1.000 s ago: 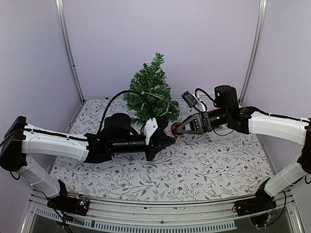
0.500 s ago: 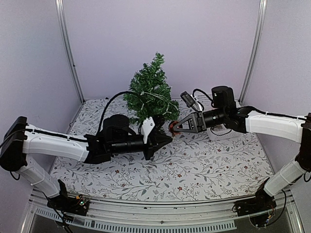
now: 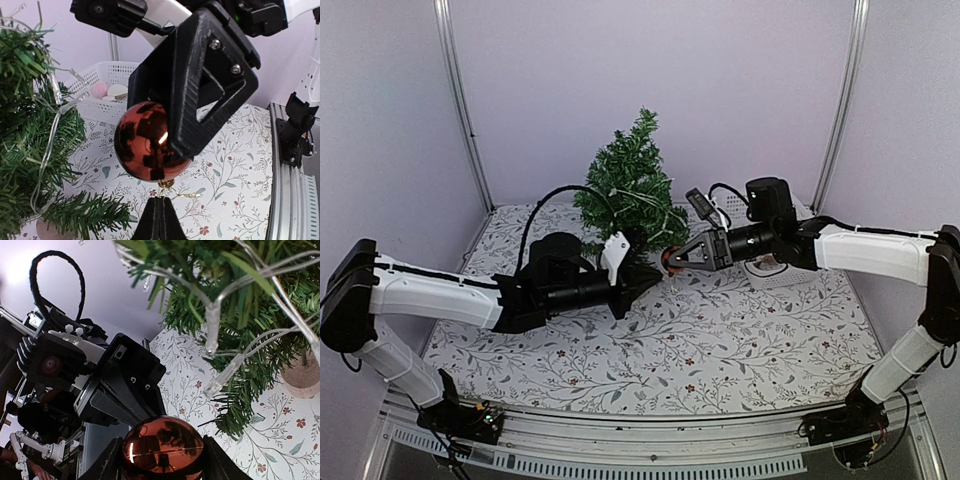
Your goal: Decorate the small christmas tree
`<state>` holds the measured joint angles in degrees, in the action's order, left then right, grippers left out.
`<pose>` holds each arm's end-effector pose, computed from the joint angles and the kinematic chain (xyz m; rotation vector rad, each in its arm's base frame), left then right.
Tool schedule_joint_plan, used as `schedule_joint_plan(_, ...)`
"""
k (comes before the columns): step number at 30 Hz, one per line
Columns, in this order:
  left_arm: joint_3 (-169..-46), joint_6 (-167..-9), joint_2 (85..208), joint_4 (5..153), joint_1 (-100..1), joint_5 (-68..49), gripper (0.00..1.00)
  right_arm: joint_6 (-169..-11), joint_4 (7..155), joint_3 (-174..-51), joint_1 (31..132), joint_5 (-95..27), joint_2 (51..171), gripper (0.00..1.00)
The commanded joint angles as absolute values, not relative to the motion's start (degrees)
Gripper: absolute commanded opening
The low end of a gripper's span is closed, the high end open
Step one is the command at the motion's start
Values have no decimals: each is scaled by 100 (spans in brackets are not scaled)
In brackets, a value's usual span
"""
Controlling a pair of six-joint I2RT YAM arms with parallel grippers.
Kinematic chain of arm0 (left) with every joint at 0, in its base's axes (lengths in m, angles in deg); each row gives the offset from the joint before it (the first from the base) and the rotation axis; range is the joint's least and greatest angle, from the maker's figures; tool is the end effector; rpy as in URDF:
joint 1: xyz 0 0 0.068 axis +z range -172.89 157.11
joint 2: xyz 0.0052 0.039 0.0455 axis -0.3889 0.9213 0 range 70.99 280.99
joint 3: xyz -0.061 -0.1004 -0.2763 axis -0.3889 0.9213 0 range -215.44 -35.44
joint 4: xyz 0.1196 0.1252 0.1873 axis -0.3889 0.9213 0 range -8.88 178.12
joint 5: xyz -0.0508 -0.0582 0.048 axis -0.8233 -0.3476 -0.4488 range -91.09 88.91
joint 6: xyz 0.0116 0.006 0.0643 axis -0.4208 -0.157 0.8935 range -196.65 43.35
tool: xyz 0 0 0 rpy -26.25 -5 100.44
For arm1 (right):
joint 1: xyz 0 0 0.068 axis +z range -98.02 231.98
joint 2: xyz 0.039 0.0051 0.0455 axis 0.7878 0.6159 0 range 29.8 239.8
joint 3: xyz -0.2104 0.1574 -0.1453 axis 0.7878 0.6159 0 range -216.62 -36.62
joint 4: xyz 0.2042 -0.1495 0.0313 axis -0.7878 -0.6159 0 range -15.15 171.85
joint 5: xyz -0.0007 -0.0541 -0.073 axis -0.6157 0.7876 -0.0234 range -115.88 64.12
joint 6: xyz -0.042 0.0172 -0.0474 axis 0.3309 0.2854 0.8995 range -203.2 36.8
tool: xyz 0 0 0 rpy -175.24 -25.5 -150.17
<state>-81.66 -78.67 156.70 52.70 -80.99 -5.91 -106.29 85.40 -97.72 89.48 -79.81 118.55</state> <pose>0.1778 -0.2937 0.2757 0.9206 1.5930 -0.8254 0.2503 0.2447 0.3057 -0.9329 1.9596 1.5795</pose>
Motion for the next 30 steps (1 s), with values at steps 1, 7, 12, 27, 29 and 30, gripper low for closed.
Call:
schedule_joint_plan(1, -8119, -7955, 15792, 5243, -8001, -505, 0, -10600, 8592, -10005, 8945, -7702, 12061, 27)
schedule_joint_plan(7, -8168, -7994, 15869, 5480, -7985, -251, 0, -10690, 8667, -10001, 8943, -7481, 12250, 26)
schedule_joint_plan(12, -8148, -7999, 15815, 5593, -7979, -276, 0, -10807, 8778, -10006, 8953, -7427, 12394, 26)
schedule_joint_plan(27, -7969, -8078, 15693, 5786, -7957, -127, 0, -10804, 8844, -10093, 9022, -7391, 12608, 25)
schedule_joint_plan(29, -7974, -8078, 15703, 5785, -7950, -122, 0, -10792, 8845, -10121, 9021, -7419, 12634, 25)
schedule_joint_plan(30, -7967, -8082, 15689, 5769, -7948, -126, 0, -10778, 8850, -10136, 9022, -7441, 12632, 25)
